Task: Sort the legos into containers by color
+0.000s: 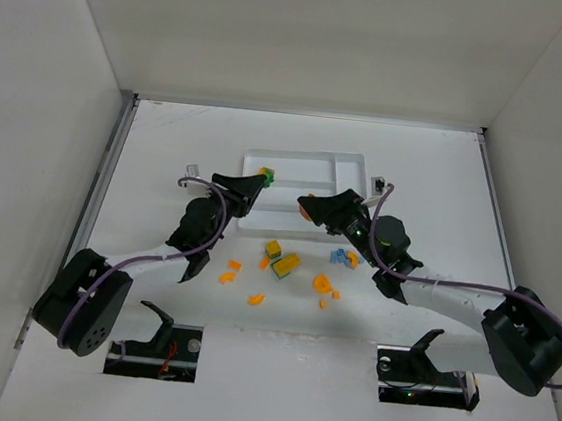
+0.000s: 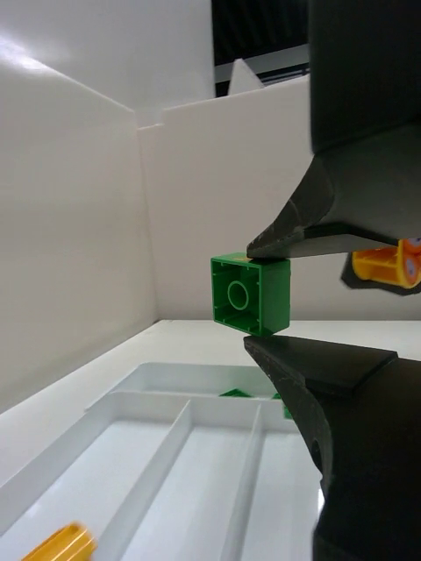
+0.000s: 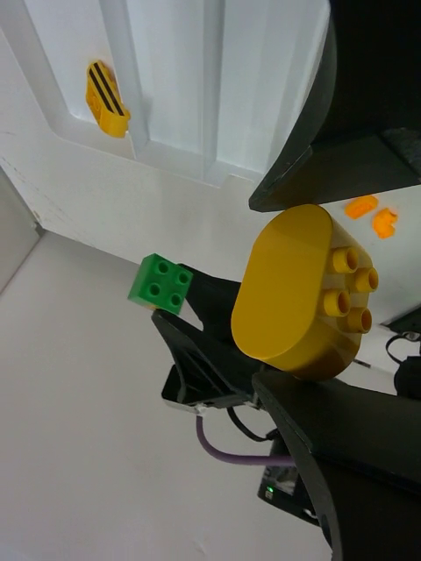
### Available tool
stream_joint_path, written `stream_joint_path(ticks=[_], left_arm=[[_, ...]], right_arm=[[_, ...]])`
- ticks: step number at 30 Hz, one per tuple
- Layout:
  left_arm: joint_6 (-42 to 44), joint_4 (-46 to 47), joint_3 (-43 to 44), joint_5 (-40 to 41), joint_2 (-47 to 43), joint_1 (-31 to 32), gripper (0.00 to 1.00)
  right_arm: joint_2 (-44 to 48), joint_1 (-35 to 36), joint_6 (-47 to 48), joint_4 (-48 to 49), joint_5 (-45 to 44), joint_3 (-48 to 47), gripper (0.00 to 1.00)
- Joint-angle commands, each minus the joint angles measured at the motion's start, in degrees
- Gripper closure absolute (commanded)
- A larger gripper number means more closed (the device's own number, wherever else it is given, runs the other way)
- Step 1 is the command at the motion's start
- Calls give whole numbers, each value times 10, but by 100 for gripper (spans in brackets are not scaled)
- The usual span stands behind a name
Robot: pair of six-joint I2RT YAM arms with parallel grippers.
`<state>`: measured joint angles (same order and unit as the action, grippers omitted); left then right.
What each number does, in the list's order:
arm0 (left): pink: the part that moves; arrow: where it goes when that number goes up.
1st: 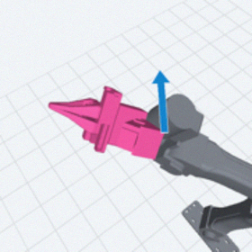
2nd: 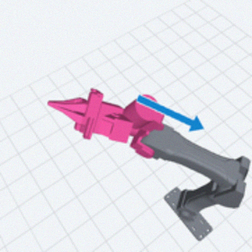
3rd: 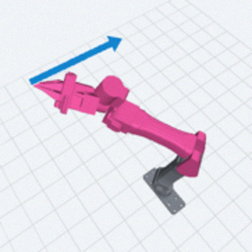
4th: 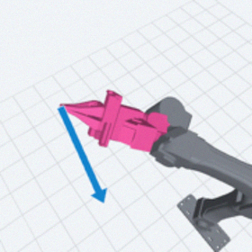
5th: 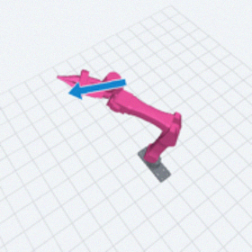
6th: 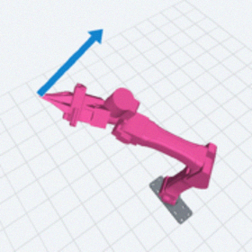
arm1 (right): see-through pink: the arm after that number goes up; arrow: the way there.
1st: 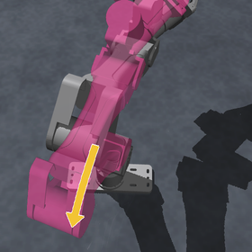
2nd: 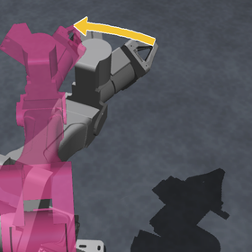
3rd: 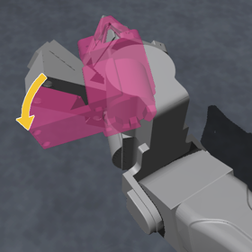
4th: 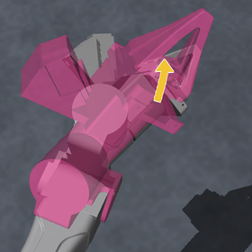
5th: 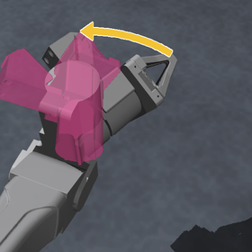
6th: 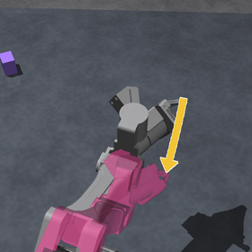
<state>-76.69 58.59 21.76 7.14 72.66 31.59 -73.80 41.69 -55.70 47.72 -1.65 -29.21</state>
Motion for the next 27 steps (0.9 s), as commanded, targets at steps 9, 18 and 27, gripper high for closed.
stream_joint_path(ticks=[9,18,27], left_arm=[[105,23,-65,-29,-100,-16,82],[131,-10,-144,-36,-173,-4,79],[140,-8,-175,-35,-176,4,77]], right_arm=[[-95,-67,99,-161,1,-158,35],[-320,-125,219,-374,-7,-435,34],[-440,-133,294,-503,-34,-597,32]])
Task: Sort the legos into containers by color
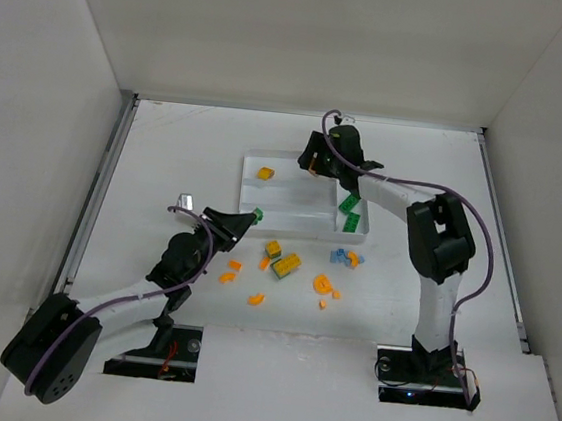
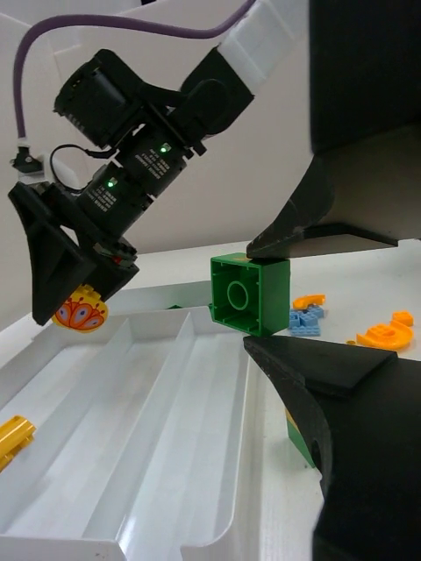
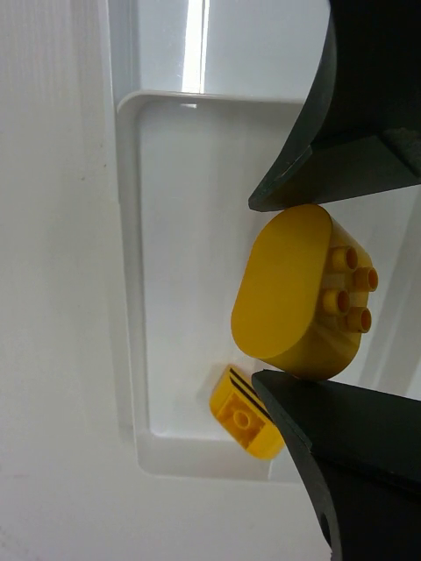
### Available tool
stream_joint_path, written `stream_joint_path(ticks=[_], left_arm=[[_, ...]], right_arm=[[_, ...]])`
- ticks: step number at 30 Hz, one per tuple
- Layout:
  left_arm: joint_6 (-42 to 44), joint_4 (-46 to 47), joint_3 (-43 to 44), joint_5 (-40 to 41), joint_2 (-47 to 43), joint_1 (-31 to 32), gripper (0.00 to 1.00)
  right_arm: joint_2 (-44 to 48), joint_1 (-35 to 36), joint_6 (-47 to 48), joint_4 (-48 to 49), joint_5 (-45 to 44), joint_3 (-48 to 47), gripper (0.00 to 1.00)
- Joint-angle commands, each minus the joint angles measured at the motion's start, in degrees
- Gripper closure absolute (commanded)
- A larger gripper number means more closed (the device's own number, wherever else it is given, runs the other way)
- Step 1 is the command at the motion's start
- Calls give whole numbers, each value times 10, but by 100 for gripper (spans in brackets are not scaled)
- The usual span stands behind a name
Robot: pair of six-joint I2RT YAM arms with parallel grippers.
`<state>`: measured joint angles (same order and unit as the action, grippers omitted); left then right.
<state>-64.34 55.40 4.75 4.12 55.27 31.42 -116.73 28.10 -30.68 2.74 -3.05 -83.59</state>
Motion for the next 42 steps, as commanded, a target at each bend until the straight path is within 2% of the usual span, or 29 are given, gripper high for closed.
stream_joint_path(ticks=[1,9,13,17,20,22,24,28,30,33,36,38,42], left_arm=[[17,27,-4,-8,4,5,77],[22,44,0,-10,27,10,77],[22,52,6,-8,40,13,77],[26,49,23,-3,48,23,77],[35,46,52,-6,71,34,77],[47,46,77,-7,96,48,77],[63,45,111,-7,127,69,77],[100,31,193,-9,202,115,77],[120,16,238,-5,242,139,77],[143,-18,310,-6,305,167,77],[170,-61,379,-1,369,185,78],[187,-91,420,4,406,191,78],[206,-137,481,15,457,198,79]], right_arm=[[-21,3,47,-62,-27,-66,32],[-66,34,64,-79,-61,-123,27],[-73,46,63,-92,-61,-144,14],[-35,52,63,-85,-59,-127,6],[24,51,64,-64,-62,-83,6],[84,49,62,-35,-68,-24,9],[154,39,57,11,-80,61,19],[302,2,17,96,-101,247,62],[363,-19,-8,115,-111,325,72],[445,-40,-50,130,-140,423,74],[502,-52,-73,142,-157,483,70],[528,-61,-77,145,-161,509,66],[539,-89,-96,152,-143,530,64]])
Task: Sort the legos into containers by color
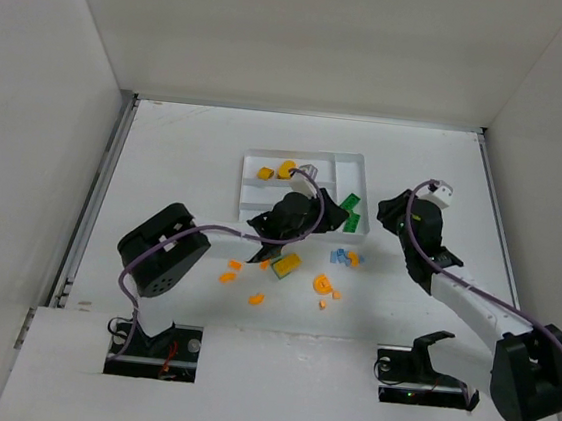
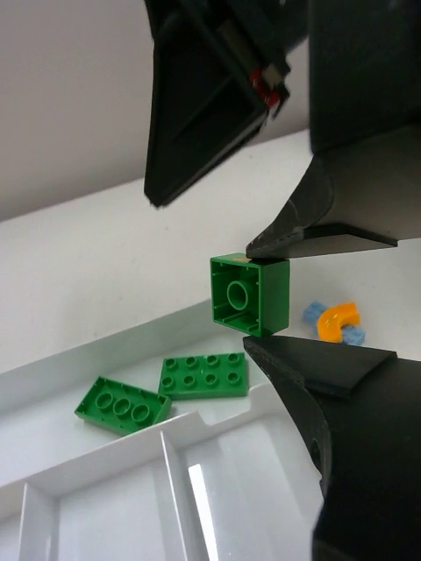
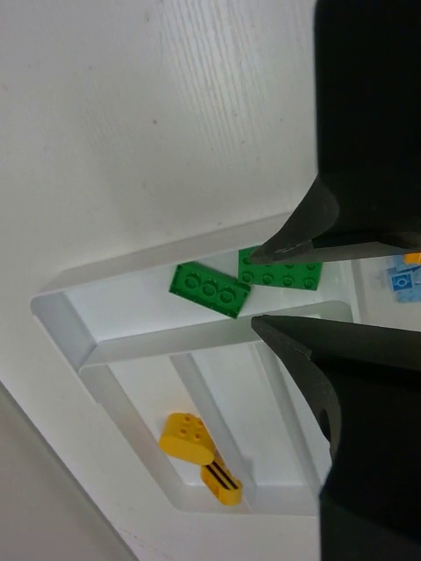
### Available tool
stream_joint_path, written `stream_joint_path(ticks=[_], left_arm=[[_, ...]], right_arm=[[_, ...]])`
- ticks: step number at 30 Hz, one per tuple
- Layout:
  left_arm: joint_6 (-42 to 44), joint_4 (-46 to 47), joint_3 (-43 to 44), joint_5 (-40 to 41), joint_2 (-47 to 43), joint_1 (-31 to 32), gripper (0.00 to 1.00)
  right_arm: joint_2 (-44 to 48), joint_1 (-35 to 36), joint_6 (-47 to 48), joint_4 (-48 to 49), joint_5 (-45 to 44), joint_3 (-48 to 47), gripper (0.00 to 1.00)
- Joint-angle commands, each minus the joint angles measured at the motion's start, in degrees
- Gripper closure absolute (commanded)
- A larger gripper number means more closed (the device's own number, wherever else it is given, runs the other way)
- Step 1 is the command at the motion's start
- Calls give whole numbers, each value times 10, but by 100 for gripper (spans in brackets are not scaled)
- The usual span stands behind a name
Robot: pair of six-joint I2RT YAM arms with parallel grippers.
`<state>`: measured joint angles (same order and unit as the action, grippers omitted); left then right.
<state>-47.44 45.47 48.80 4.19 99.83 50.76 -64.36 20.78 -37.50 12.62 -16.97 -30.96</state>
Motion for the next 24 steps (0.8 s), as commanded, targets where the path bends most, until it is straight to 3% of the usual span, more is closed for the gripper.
stream_joint_path(ticks=[1,8,13,24], left_arm=[[40,-45,51,18,22,5,79],[59,-100,120,45,71,15,78],[61,-110,152,43,102,14,72],[62,-95,129,24,62,0,42]], right_arm=[[15,-17,-34,57,5,6,64],[29,-30,-45,71,14,21,63],[25,-28,-49,72,22,19,61],[20,-14,-33,81,25,13,57]])
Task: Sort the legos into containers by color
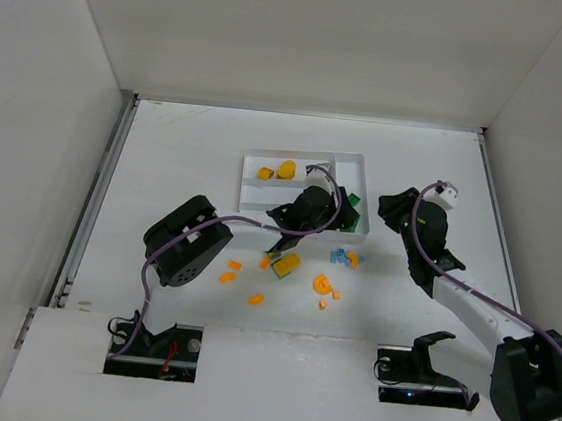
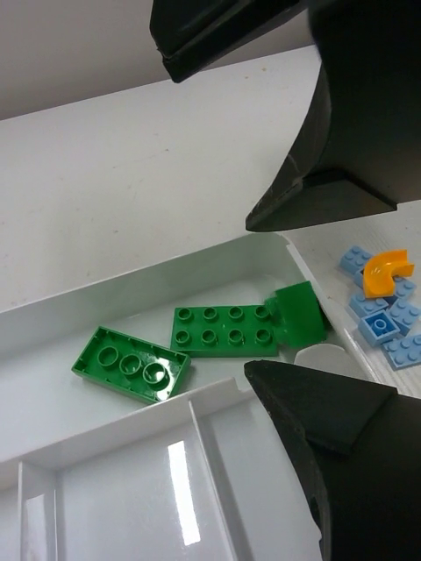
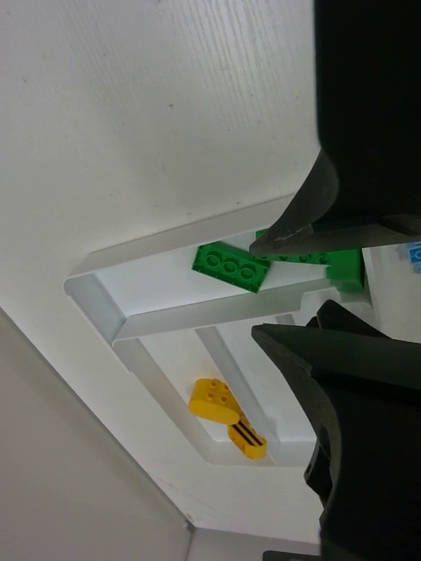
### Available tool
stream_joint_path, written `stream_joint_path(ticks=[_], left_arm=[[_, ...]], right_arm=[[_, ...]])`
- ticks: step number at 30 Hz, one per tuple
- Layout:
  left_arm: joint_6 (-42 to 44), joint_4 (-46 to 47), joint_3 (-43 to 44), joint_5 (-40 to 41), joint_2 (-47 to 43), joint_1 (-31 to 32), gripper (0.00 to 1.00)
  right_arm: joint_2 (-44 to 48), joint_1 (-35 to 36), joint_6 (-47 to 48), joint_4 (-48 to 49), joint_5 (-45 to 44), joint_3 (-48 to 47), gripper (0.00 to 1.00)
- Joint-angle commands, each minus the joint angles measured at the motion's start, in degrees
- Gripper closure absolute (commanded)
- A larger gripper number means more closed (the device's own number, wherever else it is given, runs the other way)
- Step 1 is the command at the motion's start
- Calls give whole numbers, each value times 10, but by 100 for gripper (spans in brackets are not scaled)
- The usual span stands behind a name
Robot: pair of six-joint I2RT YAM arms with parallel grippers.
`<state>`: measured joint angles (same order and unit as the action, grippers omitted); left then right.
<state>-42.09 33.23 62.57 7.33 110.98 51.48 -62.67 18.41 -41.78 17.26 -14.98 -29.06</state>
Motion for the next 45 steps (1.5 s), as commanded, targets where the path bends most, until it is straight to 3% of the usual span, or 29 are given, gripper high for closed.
stream_joint_path(ticks=[1,6,10,13,16,23,27,36,45], left_arm=[[6,34,-19,-13,-60,-11,42],[-12,72,-110,-22,-155,-33,59],[-26,88,-210,-19,-272,-63,72],[-23,76,-287,-16,-366,-88,77],[-26,30,-349,-16,-450,-116,78],[-50,-43,-452,-15,-585,-174,75],[-58,-59,-478,-24,-629,-198,72],[-65,-99,-507,-63,-686,-241,72],[-77,-103,-524,-85,-705,-273,71]], right_arm=[[4,15,13,35,0,-6,57],[6,39,36,31,4,-19,66],[-13,97,84,24,8,-46,75],[-46,154,112,-6,29,-82,76],[-75,219,128,-26,37,-97,72],[-161,322,173,-74,72,-155,42],[-227,357,192,-123,84,-216,31],[-327,376,209,-174,40,-299,31],[-365,381,202,-200,26,-318,37]])
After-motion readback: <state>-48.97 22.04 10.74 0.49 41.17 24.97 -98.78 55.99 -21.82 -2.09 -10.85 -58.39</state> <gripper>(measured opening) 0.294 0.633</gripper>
